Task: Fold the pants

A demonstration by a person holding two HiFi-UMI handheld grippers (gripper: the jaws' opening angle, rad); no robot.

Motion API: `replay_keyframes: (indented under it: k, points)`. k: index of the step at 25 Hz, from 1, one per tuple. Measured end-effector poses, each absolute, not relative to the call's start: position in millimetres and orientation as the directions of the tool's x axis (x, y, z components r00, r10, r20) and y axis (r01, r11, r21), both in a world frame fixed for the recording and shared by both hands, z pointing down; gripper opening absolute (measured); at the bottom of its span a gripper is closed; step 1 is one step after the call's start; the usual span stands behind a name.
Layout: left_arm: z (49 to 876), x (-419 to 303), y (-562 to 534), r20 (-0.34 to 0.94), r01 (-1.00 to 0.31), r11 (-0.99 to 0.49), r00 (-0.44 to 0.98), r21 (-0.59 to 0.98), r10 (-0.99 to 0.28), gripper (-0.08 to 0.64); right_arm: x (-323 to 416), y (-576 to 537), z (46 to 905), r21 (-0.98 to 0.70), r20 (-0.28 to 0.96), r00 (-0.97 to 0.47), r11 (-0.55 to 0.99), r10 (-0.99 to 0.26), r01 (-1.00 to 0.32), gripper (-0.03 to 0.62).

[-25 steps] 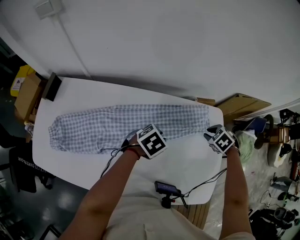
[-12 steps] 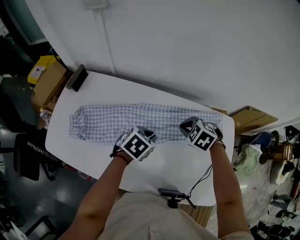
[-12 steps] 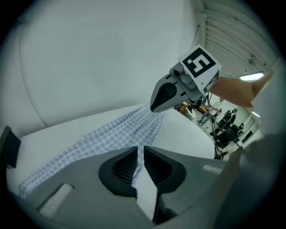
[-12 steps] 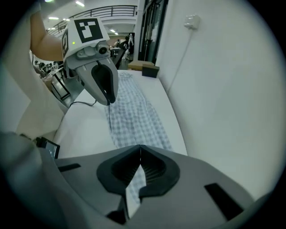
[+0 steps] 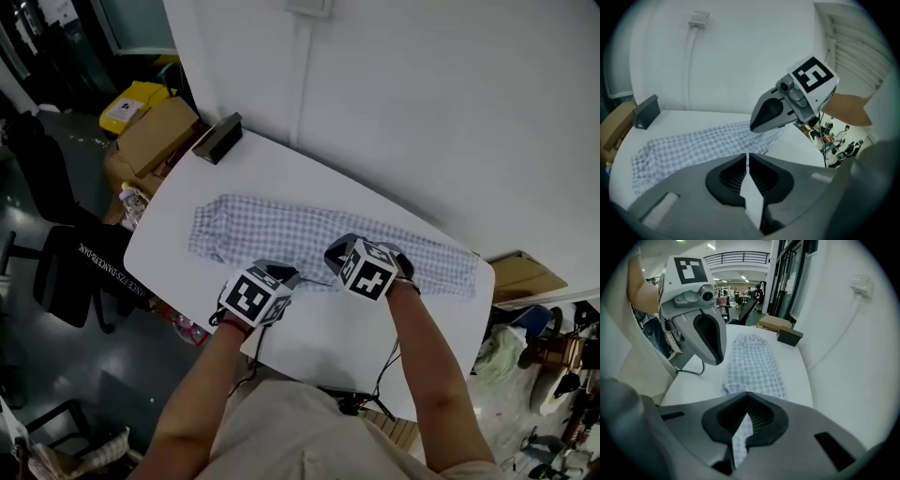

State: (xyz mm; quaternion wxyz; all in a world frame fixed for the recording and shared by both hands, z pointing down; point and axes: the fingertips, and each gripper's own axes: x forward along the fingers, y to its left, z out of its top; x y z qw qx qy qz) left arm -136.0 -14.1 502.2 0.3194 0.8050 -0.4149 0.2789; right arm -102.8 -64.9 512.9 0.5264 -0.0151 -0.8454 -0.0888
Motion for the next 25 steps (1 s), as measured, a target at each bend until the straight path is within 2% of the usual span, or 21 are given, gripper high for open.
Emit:
replay_keyframes:
  k: [5, 12, 22, 25]
  points:
    - [498, -194, 2, 0.693, -0.879, -0.362, 0.47, 0.311, -0.547, 0.028, -175, -51, 506, 0.139, 0.886, -0.462, 0.975, -0.045, 0.172, 0.016]
    - [510, -278, 22, 0.733, -0.923, -0.271, 0.382, 0.273, -0.563, 0.031, -267, -42, 501, 0.169, 0.884, -0.467, 0.951, -0.029, 0.26, 0.017]
    - [542, -341, 23, 0.751, -0.944, -0.157, 0.325, 0.289, -0.574, 0.146, -362, -45, 518, 0.173, 0.909, -0.416, 0.901, 0.01, 0.399, 0.023]
    - [556, -358, 21, 0.775, -0.956, -0.114, 0.287, 0.272, -0.563, 0.17, -378, -49, 529, 0.159, 0.922, -0.386, 0.886, 0.024, 0.437, 0.075]
